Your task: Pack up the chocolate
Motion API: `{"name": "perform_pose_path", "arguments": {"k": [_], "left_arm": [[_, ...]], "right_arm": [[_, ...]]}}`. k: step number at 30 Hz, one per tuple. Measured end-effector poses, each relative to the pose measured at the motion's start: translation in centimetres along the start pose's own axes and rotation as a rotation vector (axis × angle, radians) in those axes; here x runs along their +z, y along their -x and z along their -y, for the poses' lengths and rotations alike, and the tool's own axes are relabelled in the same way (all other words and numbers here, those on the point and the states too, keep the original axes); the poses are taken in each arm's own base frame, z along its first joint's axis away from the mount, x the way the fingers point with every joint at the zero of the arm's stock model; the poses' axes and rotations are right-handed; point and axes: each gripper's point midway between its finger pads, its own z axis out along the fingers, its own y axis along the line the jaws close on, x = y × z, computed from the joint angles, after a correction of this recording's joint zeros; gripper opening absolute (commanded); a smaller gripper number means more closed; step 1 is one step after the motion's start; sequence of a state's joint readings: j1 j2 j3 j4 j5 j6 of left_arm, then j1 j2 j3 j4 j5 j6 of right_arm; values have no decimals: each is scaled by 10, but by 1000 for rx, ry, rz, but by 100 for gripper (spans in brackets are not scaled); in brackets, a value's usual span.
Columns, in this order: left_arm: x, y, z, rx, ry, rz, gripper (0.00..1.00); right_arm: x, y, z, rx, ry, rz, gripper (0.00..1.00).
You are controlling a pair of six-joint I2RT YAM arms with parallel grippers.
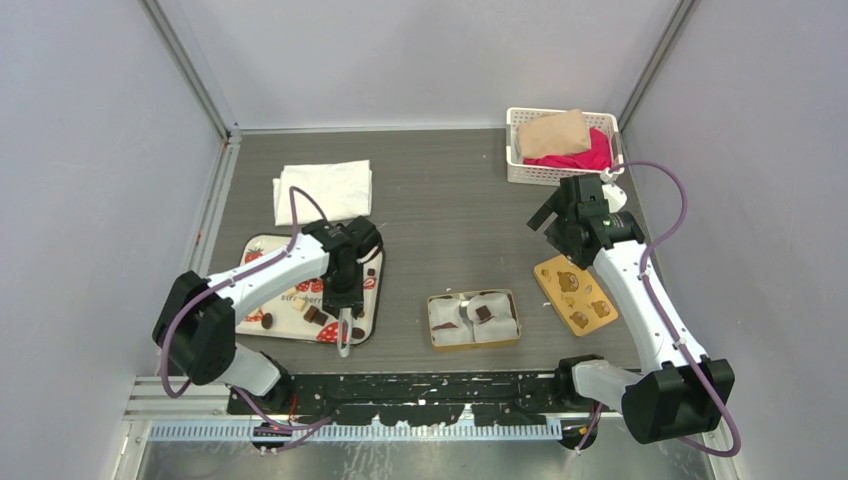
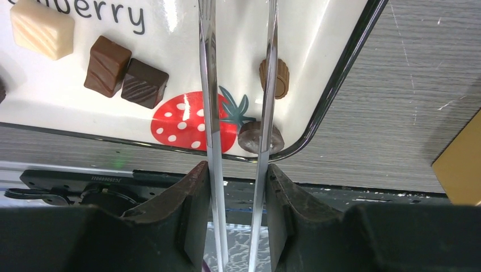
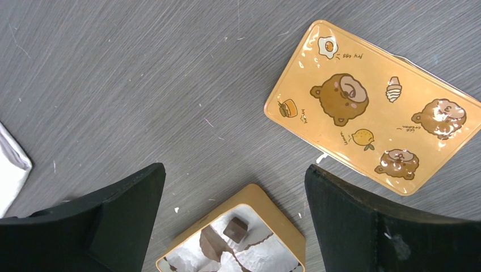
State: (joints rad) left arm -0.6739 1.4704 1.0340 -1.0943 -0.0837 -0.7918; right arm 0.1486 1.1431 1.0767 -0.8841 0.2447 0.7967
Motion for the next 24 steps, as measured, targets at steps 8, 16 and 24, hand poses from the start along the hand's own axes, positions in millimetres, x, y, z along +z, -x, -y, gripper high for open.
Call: {"name": "perform_pose_path", "arguments": {"k": [8,16,24], "left_arm": [[0,2,-4,28,28,-3,0],[-8,12,-8,91,63,17,0],[-16,18,-10,136,62,44,0]], "right_arm": [[1,0,0,1,-1,-1,99],[6,-3,0,11,-5,-6,99],[11,-4,-2,15,-6,-12,99]]}}
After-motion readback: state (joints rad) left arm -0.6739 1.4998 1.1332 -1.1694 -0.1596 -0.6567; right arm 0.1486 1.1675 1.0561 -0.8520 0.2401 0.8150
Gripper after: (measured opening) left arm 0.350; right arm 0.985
